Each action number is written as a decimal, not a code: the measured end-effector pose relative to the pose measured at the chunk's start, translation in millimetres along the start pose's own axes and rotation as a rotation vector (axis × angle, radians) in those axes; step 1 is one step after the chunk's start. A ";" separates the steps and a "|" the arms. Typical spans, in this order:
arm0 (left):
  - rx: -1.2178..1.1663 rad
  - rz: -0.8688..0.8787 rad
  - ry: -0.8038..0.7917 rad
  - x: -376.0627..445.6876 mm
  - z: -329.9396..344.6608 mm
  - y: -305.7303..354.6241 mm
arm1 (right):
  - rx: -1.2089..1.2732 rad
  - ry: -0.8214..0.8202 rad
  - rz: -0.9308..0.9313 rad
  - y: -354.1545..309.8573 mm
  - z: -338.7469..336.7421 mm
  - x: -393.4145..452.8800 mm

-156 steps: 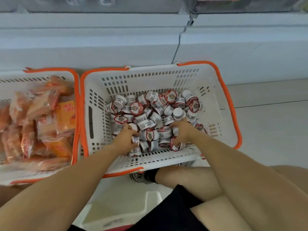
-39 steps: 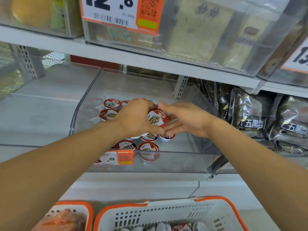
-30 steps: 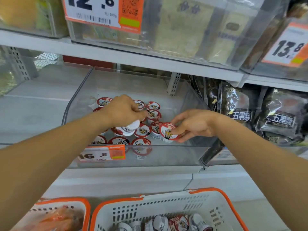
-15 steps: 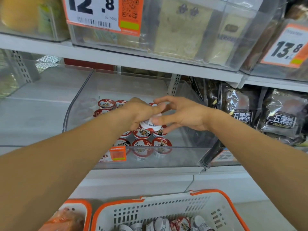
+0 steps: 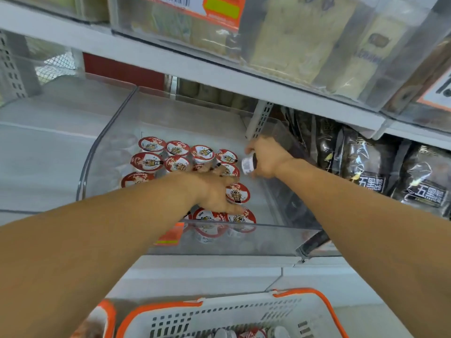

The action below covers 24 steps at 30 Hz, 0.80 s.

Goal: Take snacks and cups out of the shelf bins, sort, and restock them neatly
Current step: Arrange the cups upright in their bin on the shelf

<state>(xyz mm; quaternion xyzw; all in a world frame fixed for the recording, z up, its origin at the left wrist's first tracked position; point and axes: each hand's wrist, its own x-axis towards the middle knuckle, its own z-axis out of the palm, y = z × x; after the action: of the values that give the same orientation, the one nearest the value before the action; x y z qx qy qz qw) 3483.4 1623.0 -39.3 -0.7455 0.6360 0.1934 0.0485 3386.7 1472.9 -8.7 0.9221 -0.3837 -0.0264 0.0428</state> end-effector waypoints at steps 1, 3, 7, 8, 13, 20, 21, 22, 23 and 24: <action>0.007 0.001 0.000 0.2 0.3 -1.1 | 0.007 -0.018 -0.003 0.6 3.3 3.8; 0.021 0.004 -0.004 -0.2 1.2 -3.2 | 0.084 -0.033 0.032 1.8 5.1 8.5; 0.004 0.009 -0.004 -2.5 1.6 -5.3 | 0.107 -0.087 0.043 0.4 2.1 16.5; 0.001 0.010 -0.004 -2.6 1.7 -6.0 | 0.106 -0.096 0.040 -0.5 1.9 16.9; 0.024 -0.006 0.000 -3.5 2.2 -4.9 | 0.113 -0.020 0.057 -1.1 8.3 16.7; 0.011 -0.007 -0.011 -7.1 1.4 -6.0 | 0.046 0.020 0.082 -4.8 13.0 15.0; 0.009 -0.007 -0.011 -7.4 1.3 -5.7 | 0.033 0.020 0.076 -4.9 14.3 15.0; 0.005 -0.007 -0.013 -7.4 1.4 -5.4 | 0.020 0.014 0.061 -4.5 15.3 14.7; 0.000 -0.008 -0.014 -7.4 1.7 -5.2 | 0.008 0.008 0.038 -3.9 15.8 14.2; -0.003 -0.010 -0.014 -6.9 2.0 -5.4 | -0.001 0.006 0.009 -3.5 15.8 13.9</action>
<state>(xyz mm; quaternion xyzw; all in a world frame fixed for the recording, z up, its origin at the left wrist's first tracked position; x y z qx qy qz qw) 3487.4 1631.0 -39.7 -0.7474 0.6315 0.1993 0.0529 3397.7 1464.5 -25.0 0.9205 -0.3875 -0.0237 0.0446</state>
